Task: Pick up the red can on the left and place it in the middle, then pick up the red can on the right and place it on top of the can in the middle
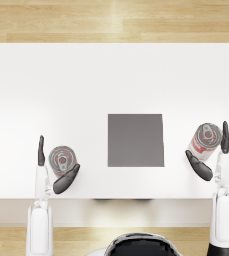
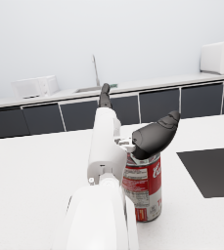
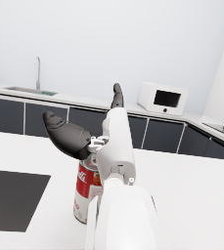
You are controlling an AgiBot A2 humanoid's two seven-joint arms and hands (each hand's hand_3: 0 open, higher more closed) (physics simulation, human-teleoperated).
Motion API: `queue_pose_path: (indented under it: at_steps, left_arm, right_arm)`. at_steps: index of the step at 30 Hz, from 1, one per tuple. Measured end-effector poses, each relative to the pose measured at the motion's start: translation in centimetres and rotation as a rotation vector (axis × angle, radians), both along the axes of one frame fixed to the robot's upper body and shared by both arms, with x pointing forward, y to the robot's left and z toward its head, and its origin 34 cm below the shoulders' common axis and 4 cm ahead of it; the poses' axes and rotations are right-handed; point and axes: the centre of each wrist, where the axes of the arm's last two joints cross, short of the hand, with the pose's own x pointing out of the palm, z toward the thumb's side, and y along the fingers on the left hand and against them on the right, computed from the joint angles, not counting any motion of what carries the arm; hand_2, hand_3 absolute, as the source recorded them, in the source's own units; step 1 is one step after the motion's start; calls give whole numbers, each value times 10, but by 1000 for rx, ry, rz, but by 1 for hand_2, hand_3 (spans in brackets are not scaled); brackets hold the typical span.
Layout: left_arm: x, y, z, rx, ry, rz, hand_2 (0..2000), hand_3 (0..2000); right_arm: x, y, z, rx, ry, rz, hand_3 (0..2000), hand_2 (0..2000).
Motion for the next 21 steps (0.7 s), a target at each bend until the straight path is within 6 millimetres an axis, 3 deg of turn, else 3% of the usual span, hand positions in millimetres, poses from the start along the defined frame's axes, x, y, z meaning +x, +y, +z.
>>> queue_pose_path:
  at_steps: [14, 21]
  left_arm:
    - [-6, 3, -80, -41, 308, 29, 0, 0]
    - [-5, 2, -105, -58, 399, 37, 0, 0]
  right_arm:
    - [21, -19, -71, 63, 276, -81, 0, 0]
    - [37, -26, -104, 105, 403, -121, 0, 0]
